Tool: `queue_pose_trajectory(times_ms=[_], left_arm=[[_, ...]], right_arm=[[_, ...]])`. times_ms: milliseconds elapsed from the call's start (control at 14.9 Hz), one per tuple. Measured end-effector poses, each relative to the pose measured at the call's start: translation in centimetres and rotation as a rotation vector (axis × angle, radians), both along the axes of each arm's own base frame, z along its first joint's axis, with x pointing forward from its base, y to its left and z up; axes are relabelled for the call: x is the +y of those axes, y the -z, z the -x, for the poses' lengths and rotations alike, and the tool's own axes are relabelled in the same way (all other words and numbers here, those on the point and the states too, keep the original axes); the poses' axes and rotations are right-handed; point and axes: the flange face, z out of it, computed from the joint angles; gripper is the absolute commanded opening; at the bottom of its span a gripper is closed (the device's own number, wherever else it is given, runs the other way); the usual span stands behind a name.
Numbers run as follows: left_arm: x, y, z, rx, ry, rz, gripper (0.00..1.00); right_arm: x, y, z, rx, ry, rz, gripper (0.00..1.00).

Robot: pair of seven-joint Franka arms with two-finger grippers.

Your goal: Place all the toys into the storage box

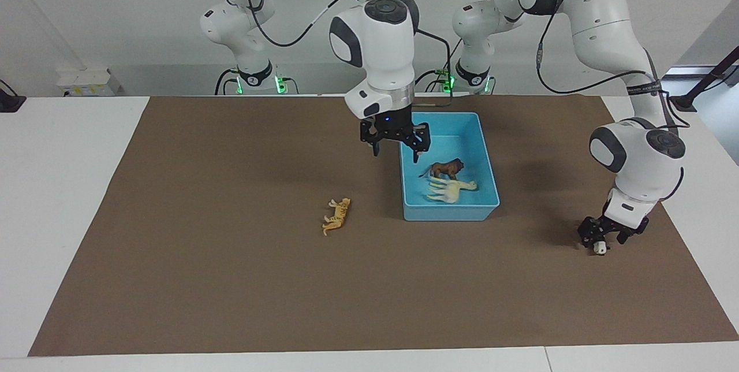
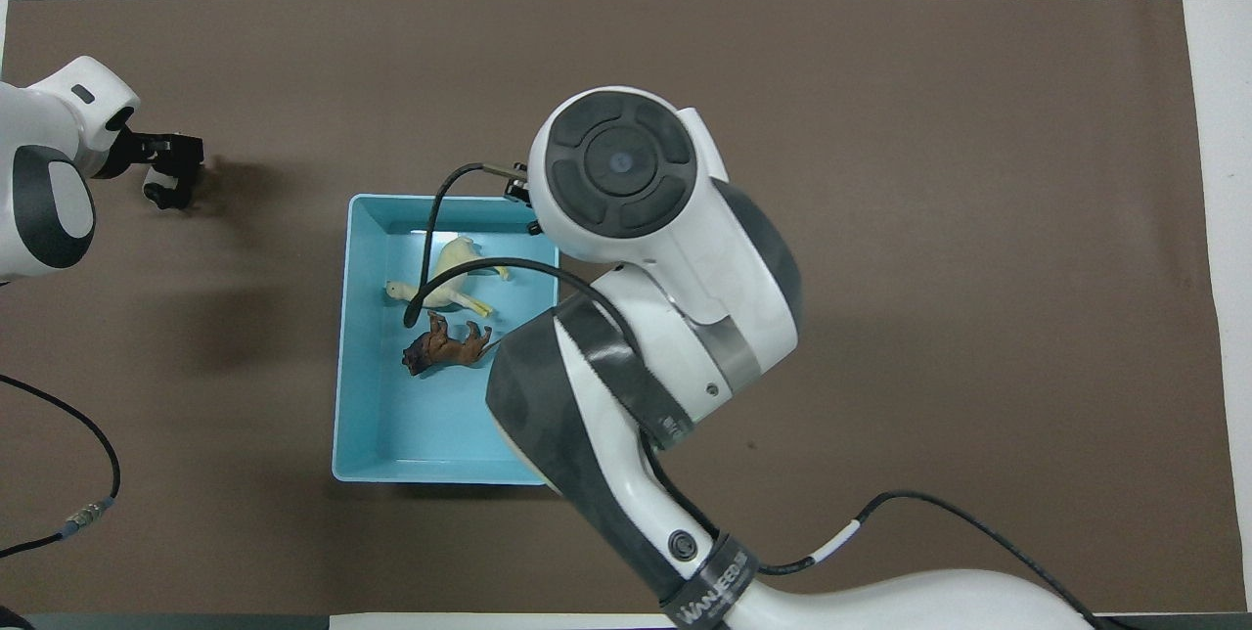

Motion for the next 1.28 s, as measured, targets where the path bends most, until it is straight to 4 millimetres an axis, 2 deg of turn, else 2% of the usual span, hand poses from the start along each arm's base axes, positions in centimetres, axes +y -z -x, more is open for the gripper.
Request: queue_pose_trajectory(times_ms=[202, 336, 403, 470, 605, 806, 1008, 1142, 1277], left_arm=[[0.3, 0.8, 0.5, 0.016, -0.018, 0.006, 0.38], [0.0, 1.0, 0.6, 0.017, -0.044, 0.016, 0.13], [-0.1, 1.1, 0.7, 0.018, -0.057, 0.019, 0.00], [-0.1, 1.1, 0.7, 0.018, -0.065, 0.021, 0.00], [-0.2, 0.9, 0.6, 0.031, -0.077, 0.026, 0.00], [-2.4, -1.0, -0.1, 0.110, -0.133, 0.048, 0.00], [-6.6, -6.2, 0.2, 0.195, -0.201, 0.073, 0.00], [-10.0, -10.3, 1.9, 0.243, -0.244, 0.088, 0.00], [-13.9, -13.4, 3.9, 0.279, -0.288, 0.091, 0.00]], right_arm=[[-6.8, 4.0, -3.2, 0.063, 0.033, 0.049, 1.00], [-10.6, 6.8, -4.5, 0.090, 0.053, 0.066, 1.00], [-11.8, 8.0, -4.7, 0.100, 0.062, 0.071, 1.00], [-12.2, 9.2, -4.8, 0.105, 0.066, 0.075, 1.00], [-11.8, 11.5, -4.9, 0.103, 0.062, 0.080, 1.00], [-10.6, 14.6, -4.8, 0.102, -0.004, 0.100, 1.00], [-10.7, 18.1, -4.0, 0.102, -0.132, 0.148, 1.00], [-11.1, 19.1, -3.8, 0.098, -0.159, 0.151, 1.00], [-11.1, 19.5, -3.6, 0.090, -0.169, 0.149, 1.00]])
